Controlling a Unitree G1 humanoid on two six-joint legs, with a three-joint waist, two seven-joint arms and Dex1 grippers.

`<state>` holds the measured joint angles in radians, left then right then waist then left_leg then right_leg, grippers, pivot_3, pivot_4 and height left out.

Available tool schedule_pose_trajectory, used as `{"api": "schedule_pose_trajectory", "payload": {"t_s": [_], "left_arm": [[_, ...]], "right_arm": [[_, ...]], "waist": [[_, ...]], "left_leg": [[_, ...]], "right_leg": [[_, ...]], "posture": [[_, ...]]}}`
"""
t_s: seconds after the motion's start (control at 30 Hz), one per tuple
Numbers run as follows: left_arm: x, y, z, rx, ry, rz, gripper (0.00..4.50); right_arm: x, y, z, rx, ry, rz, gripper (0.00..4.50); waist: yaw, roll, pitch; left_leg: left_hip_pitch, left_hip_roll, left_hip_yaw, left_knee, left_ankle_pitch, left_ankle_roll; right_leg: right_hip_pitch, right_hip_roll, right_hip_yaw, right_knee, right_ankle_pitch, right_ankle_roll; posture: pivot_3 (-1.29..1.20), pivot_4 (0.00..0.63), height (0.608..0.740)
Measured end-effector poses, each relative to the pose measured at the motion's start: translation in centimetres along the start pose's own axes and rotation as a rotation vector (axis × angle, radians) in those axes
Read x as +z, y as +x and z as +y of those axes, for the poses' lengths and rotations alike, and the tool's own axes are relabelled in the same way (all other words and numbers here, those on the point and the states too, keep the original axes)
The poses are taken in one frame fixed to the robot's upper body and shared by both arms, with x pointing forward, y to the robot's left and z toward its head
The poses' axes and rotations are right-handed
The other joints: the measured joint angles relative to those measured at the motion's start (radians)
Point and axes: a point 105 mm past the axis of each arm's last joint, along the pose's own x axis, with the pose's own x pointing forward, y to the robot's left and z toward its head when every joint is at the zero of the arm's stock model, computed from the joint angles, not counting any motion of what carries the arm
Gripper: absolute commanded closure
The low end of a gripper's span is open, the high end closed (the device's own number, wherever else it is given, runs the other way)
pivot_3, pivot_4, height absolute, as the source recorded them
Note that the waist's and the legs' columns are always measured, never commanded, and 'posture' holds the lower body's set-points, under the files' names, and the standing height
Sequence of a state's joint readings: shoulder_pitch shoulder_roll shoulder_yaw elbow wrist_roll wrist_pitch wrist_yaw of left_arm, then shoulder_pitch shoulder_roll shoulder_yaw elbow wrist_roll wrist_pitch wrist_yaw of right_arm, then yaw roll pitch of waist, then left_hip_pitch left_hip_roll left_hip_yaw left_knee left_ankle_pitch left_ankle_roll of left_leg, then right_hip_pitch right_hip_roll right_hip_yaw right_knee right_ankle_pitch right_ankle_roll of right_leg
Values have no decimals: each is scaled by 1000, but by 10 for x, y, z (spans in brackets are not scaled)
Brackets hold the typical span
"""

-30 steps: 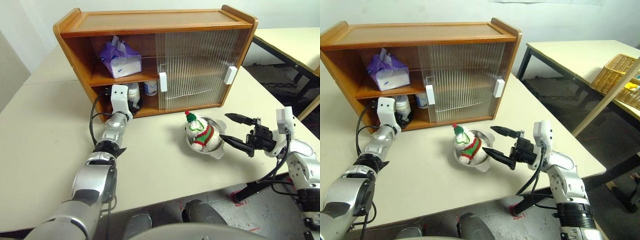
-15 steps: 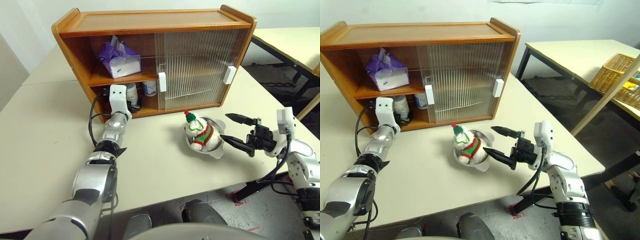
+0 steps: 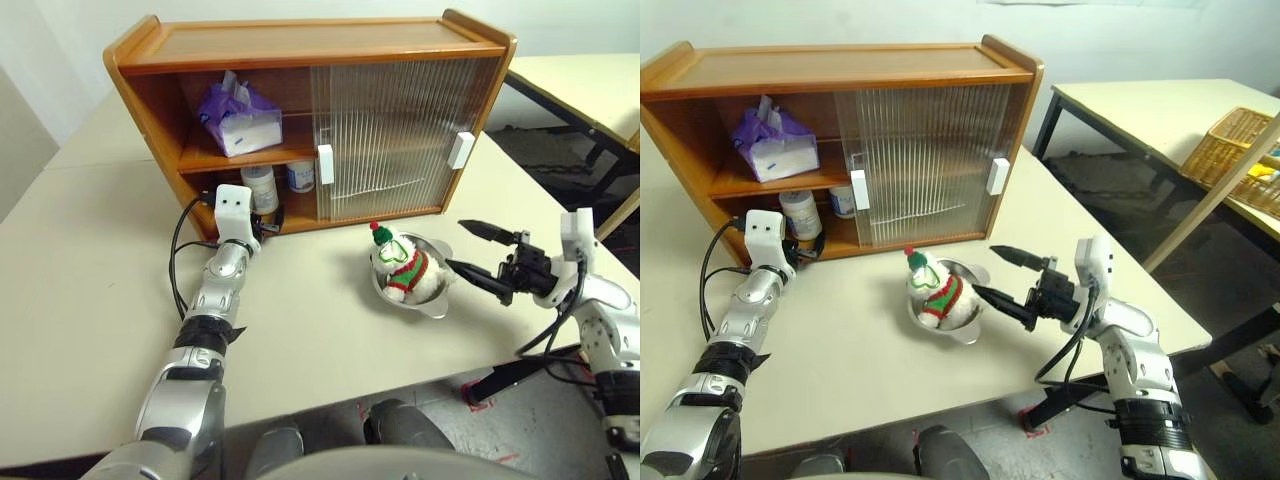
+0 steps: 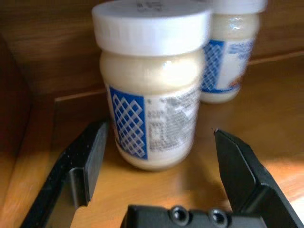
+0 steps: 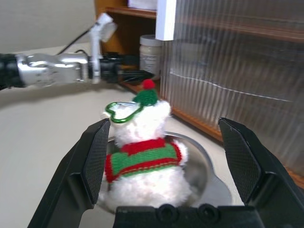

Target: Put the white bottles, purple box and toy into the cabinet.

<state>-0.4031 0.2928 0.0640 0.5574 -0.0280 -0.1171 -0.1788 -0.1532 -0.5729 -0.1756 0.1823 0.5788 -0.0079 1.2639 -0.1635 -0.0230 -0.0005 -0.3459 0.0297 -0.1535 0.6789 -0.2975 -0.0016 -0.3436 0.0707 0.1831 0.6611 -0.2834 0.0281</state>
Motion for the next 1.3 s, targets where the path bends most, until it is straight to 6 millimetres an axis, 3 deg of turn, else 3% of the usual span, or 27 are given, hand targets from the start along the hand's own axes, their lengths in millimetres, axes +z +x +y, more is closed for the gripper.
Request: {"api": "schedule_pose_trajectory", "payload": {"t_s": [0.13, 0.23, 0.5, 0.6, 0.7, 0.9, 1.03, 1.3], "left_arm": [[9, -18, -1, -57, 33, -39, 8], [19, -31, -19, -176, 49, -87, 586], [63, -45, -89, -581, 121, -297, 3443], [81, -45, -105, -656, 163, -374, 4478], [102, -43, -124, -722, 192, -461, 4478], [116, -26, -147, -724, 238, -495, 4478], [121, -13, -146, -646, 288, -490, 4478], [110, 2, -126, -500, 362, -436, 4478]], "right_arm": [[3, -7, -10, -18, -15, 9, 0], [2, -10, -13, -32, -15, 4, 0], [-5, -12, -15, -31, -8, -8, 0], [-6, -12, -15, -28, -8, -12, 0], [-7, -11, -14, -28, -10, -17, 0], [-8, -6, -12, -26, -17, -22, 0], [-8, -3, -10, -19, -20, -19, 0], [-9, 2, -7, -10, -13, -20, 0]], "waist": [[5, 0, 0], [12, 0, 0], [40, 0, 0], [41, 0, 0], [40, 0, 0], [34, 0, 0], [25, 0, 0], [6, 1, 0]], "left_leg": [[0, 0, 0, -1, 0, 0], [0, 0, 0, -1, -1, 0], [0, 0, 0, 0, -1, 0], [0, 0, 0, 0, -1, 0], [0, 0, 0, 1, -1, 0], [0, 0, 0, 1, -1, 1], [0, 0, 0, 1, -2, 1], [0, 0, 0, 1, -2, 1]], "right_leg": [[0, 0, 0, 0, 0, -3], [-1, 0, 0, 0, 0, -4], [-1, -1, 0, 0, 1, -6], [-1, -1, 0, 0, 1, -6], [0, -1, 0, 0, 2, -5], [0, -1, 0, 0, 2, -3], [1, -1, 0, -1, 2, -3], [1, -1, 0, -1, 1, -1]], "posture": [[-177, 0, 740], [-171, 0, 740], [-185, 0, 740], [-185, 0, 740], [-196, 0, 740], [-196, 0, 740], [-220, 0, 740], [-224, 0, 740]]}}
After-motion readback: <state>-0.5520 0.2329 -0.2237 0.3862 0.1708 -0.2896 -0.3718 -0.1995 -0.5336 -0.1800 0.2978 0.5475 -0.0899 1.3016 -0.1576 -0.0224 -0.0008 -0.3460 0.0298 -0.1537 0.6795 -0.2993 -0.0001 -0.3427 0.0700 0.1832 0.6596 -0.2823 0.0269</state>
